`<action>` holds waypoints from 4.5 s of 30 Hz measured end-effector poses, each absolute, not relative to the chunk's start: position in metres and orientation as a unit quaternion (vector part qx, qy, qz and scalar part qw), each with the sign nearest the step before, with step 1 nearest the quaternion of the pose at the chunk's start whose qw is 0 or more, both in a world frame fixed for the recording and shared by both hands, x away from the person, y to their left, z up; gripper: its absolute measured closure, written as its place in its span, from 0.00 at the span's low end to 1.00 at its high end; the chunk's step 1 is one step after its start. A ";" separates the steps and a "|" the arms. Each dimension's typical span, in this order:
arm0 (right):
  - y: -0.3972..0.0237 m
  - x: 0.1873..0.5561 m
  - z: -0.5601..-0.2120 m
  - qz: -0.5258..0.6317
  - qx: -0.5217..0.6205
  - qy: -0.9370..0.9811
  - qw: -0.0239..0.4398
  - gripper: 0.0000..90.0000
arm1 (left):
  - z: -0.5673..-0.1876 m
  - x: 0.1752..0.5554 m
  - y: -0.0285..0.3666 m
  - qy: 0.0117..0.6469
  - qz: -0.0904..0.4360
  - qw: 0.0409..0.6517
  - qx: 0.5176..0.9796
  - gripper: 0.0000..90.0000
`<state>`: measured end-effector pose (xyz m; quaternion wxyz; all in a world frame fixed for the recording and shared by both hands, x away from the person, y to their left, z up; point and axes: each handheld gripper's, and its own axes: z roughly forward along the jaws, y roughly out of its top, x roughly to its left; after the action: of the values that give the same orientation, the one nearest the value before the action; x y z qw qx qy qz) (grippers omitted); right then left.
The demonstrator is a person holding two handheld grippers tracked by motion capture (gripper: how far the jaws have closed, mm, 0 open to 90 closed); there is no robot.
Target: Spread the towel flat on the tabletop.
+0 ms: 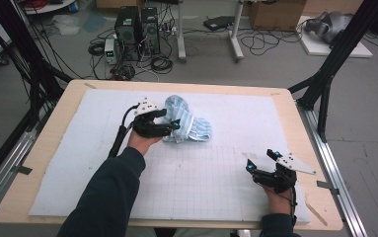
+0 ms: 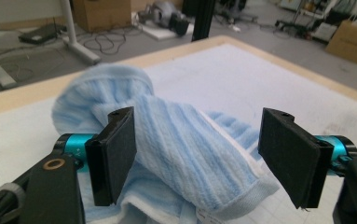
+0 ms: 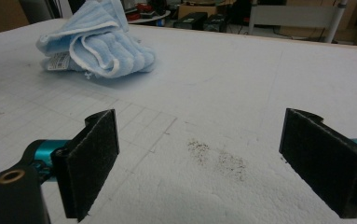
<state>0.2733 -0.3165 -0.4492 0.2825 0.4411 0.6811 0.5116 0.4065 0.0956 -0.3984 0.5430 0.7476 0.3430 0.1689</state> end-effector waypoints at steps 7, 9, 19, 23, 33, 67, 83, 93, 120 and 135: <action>-0.316 0.273 -0.449 0.513 0.440 0.680 0.283 0.12 | -0.421 0.416 0.083 0.358 0.149 0.500 0.774 0.38; -0.316 0.273 -0.449 0.512 0.442 0.680 0.282 0.12 | -0.425 0.417 0.079 0.365 0.145 0.489 0.779 0.42; -0.317 0.273 -0.449 0.516 0.441 0.678 0.283 0.12 | -0.432 0.412 0.070 0.350 0.169 0.454 0.801 0.85; -0.317 0.273 -0.449 0.516 0.440 0.678 0.284 0.12 | -0.428 0.404 0.072 0.336 0.167 0.463 0.803 0.87; -0.316 0.273 -0.450 0.514 0.440 0.679 0.284 0.12 | -0.428 0.380 0.089 0.329 0.152 0.483 0.797 0.89; -0.311 0.284 -0.444 0.524 0.461 0.678 0.230 0.13 | -0.428 0.302 0.126 0.284 0.137 0.492 0.812 0.89; -0.213 0.338 -0.398 0.537 0.338 0.759 0.143 0.19 | -0.440 0.292 0.130 0.285 0.125 0.500 0.808 0.89; -0.162 0.372 -0.393 0.514 0.261 0.812 0.087 0.44 | -0.443 0.293 0.126 0.286 0.119 0.503 0.807 0.89; -0.213 0.431 -0.398 0.474 0.395 0.763 0.191 0.94 | -0.443 0.290 0.121 0.279 0.102 0.500 0.814 0.89; -0.245 0.455 -0.397 0.362 0.512 0.744 0.231 0.72 | -0.446 0.285 0.125 0.301 0.078 0.497 0.811 0.68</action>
<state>0.4546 -0.2449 -0.3970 0.2308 0.5123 0.7440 0.3615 0.2849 0.1255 -0.4465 0.4966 0.8105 0.3005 0.0783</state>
